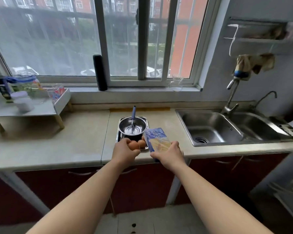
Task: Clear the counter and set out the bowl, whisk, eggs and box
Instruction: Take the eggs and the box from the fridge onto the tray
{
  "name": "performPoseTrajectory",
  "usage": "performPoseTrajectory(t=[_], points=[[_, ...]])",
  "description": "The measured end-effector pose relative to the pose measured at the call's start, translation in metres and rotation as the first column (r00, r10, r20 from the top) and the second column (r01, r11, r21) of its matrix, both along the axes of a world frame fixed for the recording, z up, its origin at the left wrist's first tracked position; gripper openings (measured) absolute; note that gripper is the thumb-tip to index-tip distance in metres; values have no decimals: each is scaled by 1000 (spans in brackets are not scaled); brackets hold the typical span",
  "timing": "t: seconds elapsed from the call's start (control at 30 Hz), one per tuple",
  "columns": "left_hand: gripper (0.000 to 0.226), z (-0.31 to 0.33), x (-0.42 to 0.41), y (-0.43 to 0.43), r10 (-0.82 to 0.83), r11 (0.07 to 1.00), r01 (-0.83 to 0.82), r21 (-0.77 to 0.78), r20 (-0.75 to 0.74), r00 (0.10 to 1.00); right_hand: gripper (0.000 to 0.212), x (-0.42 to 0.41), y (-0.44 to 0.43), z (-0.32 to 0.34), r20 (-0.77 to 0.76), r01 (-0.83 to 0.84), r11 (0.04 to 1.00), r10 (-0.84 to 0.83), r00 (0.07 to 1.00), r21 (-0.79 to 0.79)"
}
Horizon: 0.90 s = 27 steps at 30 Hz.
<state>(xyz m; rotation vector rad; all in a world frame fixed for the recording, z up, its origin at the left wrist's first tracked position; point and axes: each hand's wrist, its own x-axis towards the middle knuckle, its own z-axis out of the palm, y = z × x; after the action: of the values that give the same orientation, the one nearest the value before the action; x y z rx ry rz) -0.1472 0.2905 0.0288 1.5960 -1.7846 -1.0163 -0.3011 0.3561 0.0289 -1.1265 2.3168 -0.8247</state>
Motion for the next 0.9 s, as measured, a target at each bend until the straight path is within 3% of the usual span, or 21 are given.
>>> performPoseTrajectory(t=[0.43,0.67,0.9], points=[[48,-79,16,-96,115,979,-122,164,52,992,90,-1,-93,-62,47,-1,989,-6,999,148],[62,-112,-4,-145,177,952,-196,235,101,979,87,-32,-156,-85,70,-5,987,-6,998,159],[59,-141,-21,-182,222,924,-268,273,191,956,90,-61,-209,-108,83,5,991,-16,996,132]])
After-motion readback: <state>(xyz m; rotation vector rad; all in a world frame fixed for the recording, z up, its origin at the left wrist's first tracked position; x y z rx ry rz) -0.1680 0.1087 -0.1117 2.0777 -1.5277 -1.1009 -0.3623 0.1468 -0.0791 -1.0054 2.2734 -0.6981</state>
